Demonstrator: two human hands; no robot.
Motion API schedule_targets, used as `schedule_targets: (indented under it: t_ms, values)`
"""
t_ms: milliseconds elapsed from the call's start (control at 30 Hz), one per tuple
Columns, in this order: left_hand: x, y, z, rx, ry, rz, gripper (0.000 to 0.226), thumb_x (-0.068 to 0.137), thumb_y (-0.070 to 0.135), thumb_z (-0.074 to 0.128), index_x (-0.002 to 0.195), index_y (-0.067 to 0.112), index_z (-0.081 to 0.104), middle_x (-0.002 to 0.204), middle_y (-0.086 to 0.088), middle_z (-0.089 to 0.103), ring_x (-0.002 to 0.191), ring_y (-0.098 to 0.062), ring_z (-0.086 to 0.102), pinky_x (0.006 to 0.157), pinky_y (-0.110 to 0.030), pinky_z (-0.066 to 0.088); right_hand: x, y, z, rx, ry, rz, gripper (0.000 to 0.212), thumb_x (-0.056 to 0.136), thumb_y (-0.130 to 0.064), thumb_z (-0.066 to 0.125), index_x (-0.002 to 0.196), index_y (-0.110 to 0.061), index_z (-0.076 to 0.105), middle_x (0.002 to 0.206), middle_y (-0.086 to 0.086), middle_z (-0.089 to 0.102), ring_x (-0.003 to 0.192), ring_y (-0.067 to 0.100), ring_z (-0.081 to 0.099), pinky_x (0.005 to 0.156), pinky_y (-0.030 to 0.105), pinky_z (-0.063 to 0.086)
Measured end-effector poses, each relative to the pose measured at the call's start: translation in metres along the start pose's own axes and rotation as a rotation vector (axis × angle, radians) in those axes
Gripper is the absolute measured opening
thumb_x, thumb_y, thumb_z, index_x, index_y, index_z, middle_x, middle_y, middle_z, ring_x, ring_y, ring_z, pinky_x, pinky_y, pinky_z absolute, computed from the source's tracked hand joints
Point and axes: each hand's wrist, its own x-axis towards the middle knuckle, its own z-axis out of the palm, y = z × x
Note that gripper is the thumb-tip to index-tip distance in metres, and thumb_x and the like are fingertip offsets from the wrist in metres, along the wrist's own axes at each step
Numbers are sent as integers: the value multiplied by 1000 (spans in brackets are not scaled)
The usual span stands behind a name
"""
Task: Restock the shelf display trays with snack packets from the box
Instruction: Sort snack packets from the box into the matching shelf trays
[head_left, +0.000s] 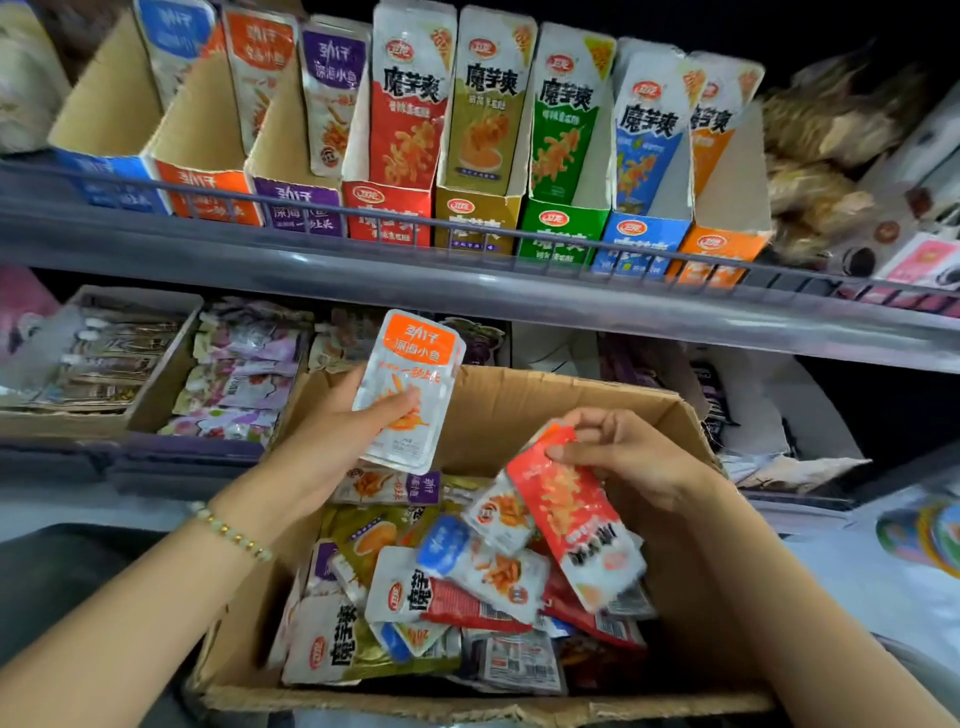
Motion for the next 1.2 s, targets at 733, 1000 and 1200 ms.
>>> schedule_targets:
  t_ms: [733, 1000, 1200]
  values:
    - [-21, 0, 22, 269, -251, 203, 46, 97, 27, 42, 136, 45, 25, 117, 15, 60, 92, -6, 68, 61, -30, 58, 4, -15, 60, 235, 53, -128, 60, 88, -46, 62, 139, -26, 38, 131, 1, 62, 120, 19, 59, 105, 44, 43]
    - [-23, -3, 27, 461, -357, 270, 65, 94, 43, 35, 144, 54, -6, 129, 17, 55, 91, -14, 67, 61, -34, 57, 18, -25, 103, 309, 311, -245, 57, 96, -34, 51, 143, -44, 21, 124, 4, 63, 105, 19, 67, 96, 46, 52]
    - [-24, 5, 18, 449, -287, 298, 70, 101, 23, 34, 139, 52, -17, 133, 15, 46, 91, 24, 53, 72, -1, 42, 23, -47, 113, 209, 280, -355, 44, 95, -22, 54, 132, -39, 36, 122, 10, 62, 105, 23, 67, 92, 45, 54]
